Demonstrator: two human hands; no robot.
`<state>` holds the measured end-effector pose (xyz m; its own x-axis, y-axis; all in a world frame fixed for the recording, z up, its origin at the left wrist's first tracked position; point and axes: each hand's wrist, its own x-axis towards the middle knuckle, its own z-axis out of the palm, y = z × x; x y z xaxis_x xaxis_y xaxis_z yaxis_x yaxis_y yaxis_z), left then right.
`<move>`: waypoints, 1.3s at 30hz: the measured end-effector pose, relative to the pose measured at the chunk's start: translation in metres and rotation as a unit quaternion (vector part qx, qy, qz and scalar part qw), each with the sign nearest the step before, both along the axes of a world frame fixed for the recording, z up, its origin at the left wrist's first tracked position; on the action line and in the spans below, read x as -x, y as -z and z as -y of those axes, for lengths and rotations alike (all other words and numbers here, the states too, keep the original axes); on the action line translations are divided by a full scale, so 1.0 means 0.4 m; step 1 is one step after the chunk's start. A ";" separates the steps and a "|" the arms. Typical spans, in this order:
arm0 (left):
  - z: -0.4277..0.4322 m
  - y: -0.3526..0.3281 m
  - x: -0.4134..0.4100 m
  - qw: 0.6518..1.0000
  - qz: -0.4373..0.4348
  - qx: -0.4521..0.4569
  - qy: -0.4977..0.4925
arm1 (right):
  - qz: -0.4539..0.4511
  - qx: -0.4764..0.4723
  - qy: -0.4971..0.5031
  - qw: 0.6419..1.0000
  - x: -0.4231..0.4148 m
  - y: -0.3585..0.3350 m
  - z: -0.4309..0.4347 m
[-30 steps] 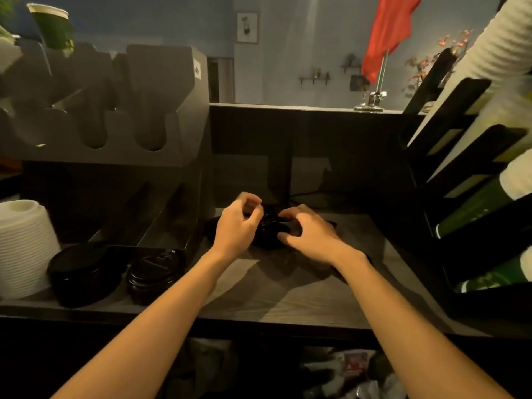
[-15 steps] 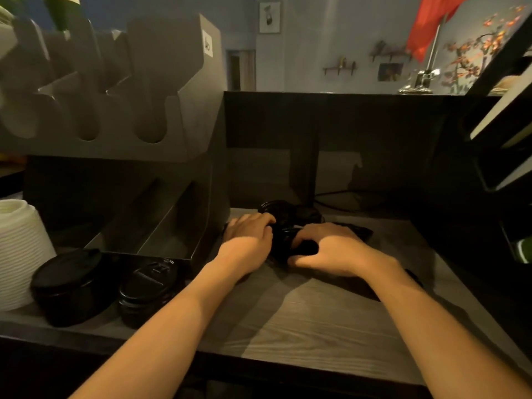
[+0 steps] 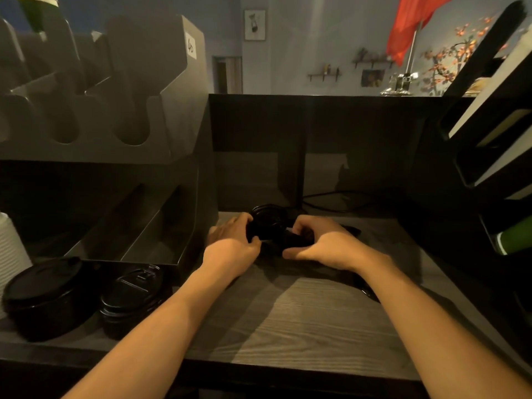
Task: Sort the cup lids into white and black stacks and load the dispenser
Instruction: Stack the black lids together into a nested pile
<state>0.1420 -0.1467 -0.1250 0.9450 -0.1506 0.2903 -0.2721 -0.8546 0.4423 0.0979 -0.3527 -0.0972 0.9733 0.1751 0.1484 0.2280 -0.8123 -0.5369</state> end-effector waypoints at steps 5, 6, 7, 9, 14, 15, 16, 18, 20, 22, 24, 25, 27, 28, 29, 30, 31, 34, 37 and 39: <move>0.003 0.012 0.015 0.993 0.037 0.079 0.073 | 0.062 -0.137 0.011 0.989 -0.012 0.002 0.010; 0.006 0.014 0.016 0.993 0.033 0.075 0.089 | 0.063 -0.173 0.014 0.983 -0.015 0.002 0.012; 0.009 0.015 0.016 0.992 0.029 0.072 0.100 | 0.059 -0.209 0.012 0.976 -0.017 0.003 0.013; 0.013 0.016 0.011 0.994 0.026 0.060 0.090 | 0.040 -0.261 0.007 0.964 -0.024 0.007 0.015; -0.003 0.011 -0.003 0.994 -0.088 0.059 0.030 | 0.036 -0.228 0.019 0.973 -0.032 0.014 0.015; -0.002 0.010 0.001 0.992 -0.088 0.084 0.037 | 0.036 -0.215 0.024 0.976 -0.033 0.015 0.016; -0.001 0.012 0.006 0.990 -0.075 0.107 0.044 | 0.040 -0.204 0.029 0.978 -0.036 0.016 0.018; 0.003 0.015 0.014 0.987 -0.035 0.142 0.060 | 0.050 -0.186 0.042 0.980 -0.037 0.016 0.021; 0.004 0.016 0.017 0.980 -0.012 0.181 0.084 | 0.061 -0.194 0.049 0.978 -0.035 0.015 0.027; 0.003 0.016 0.019 0.971 0.000 0.216 0.106 | 0.066 -0.200 0.055 0.976 -0.038 0.016 0.035; 0.003 0.021 0.018 0.967 0.020 0.226 0.119 | 0.067 -0.189 0.058 0.978 -0.040 0.017 0.040; 0.003 0.025 0.016 0.966 0.027 0.224 0.123 | 0.068 -0.175 0.061 0.980 -0.043 0.019 0.041; 0.005 0.030 0.014 0.966 0.027 0.219 0.132 | 0.071 -0.138 0.074 0.985 -0.049 0.024 0.041; 0.007 0.031 0.012 0.966 0.025 0.220 0.135 | 0.072 -0.118 0.081 0.987 -0.051 0.025 0.040; 0.008 0.031 0.010 0.965 0.023 0.223 0.136 | 0.073 -0.101 0.086 0.988 -0.050 0.024 0.037; 0.010 0.032 0.007 0.964 0.018 0.228 0.137 | 0.074 -0.093 0.090 0.989 -0.053 0.025 0.038; 0.011 0.032 0.004 0.962 0.006 0.235 0.137 | 0.075 -0.091 0.093 0.989 -0.051 0.022 0.037; 0.017 0.032 0.002 0.953 -0.040 0.267 0.135 | 0.062 -0.106 0.100 0.987 -0.050 0.018 0.038; 0.019 0.037 -0.012 0.950 -0.038 0.284 0.121 | 0.036 -0.148 0.082 0.985 -0.042 0.014 0.036; 0.020 0.043 -0.025 0.956 -0.041 0.276 0.094 | 0.026 -0.189 0.065 0.980 -0.046 0.016 0.041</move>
